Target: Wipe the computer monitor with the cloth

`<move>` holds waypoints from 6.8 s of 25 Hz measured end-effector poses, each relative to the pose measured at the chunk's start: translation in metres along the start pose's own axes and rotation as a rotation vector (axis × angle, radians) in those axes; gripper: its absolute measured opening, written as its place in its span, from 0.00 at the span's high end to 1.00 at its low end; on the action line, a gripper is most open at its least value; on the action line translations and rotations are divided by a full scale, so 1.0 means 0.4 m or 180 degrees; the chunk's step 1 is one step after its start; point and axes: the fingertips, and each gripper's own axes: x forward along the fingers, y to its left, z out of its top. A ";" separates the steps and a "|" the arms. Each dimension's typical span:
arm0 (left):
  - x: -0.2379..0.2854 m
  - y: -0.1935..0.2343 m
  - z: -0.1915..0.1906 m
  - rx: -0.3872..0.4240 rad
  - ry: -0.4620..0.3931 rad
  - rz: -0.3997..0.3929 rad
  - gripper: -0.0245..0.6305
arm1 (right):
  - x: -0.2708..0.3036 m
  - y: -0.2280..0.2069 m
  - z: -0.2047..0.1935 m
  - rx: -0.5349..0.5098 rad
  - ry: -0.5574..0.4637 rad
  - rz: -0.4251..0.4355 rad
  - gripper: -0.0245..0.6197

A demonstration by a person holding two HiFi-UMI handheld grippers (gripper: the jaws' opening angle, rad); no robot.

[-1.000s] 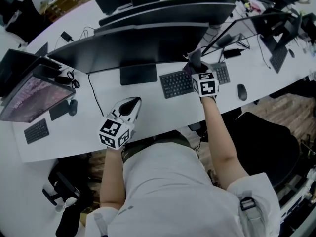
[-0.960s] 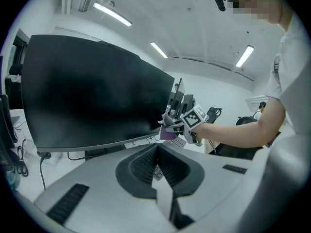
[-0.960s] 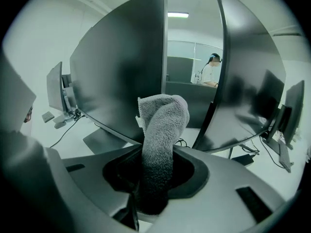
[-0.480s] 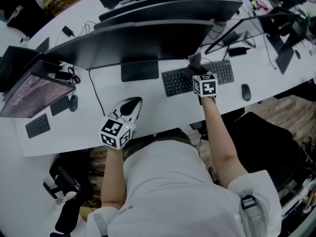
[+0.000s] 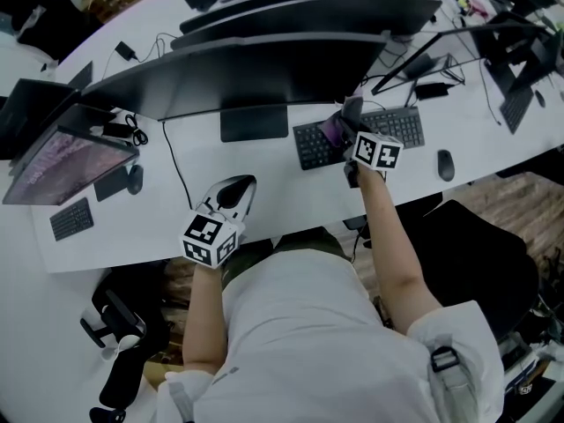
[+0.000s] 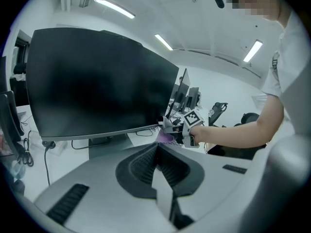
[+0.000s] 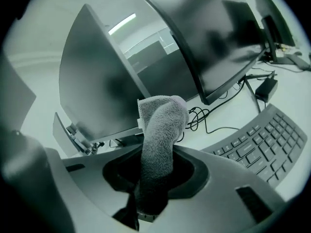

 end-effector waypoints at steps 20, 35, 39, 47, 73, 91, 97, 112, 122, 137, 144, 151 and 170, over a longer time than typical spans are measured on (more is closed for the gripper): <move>-0.067 0.082 -0.039 -0.0167 -0.0027 0.0078 0.96 | 0.067 0.059 -0.001 0.1219 -0.0372 0.0422 0.76; -0.146 0.183 -0.056 -0.0200 -0.0026 0.0085 0.96 | 0.156 0.198 -0.033 0.1256 -0.0298 0.0558 0.76; -0.178 0.214 -0.066 -0.0219 -0.0033 0.0091 0.96 | 0.179 0.238 -0.044 0.1252 -0.0284 0.0574 0.76; -0.253 0.281 -0.092 -0.0285 -0.0096 0.0148 0.96 | 0.225 0.328 -0.067 0.1238 -0.0258 0.0603 0.76; -0.518 0.510 -0.206 -0.0537 -0.0282 0.0376 0.96 | 0.410 0.668 -0.158 0.1186 -0.0144 0.0768 0.76; -0.641 0.649 -0.265 -0.0568 -0.0312 0.0324 0.96 | 0.535 0.878 -0.214 0.1179 -0.0114 0.0841 0.76; -0.666 0.682 -0.273 -0.0571 -0.0331 0.0292 0.96 | 0.571 0.940 -0.233 0.1169 -0.0068 0.0869 0.76; -0.710 0.745 -0.296 -0.0669 -0.0426 0.0225 0.96 | 0.651 1.088 -0.275 0.1005 0.0133 0.0982 0.76; -0.727 0.766 -0.312 -0.0705 -0.0451 0.0209 0.96 | 0.685 1.175 -0.296 0.0851 0.0271 0.1088 0.76; -0.741 0.795 -0.315 -0.0710 -0.0462 0.0235 0.96 | 0.734 1.308 -0.286 0.0565 0.0436 0.1456 0.76; -0.736 0.793 -0.311 -0.0701 -0.0448 0.0235 0.96 | 0.738 1.288 -0.284 0.0642 0.0475 0.1405 0.76; -0.729 0.784 -0.315 -0.0702 -0.0423 0.0229 0.96 | 0.728 1.234 -0.279 0.0687 0.0468 0.1243 0.76; -0.718 0.758 -0.253 -0.0576 -0.0550 0.0175 0.96 | 0.646 1.242 -0.211 0.0413 0.0218 0.1180 0.76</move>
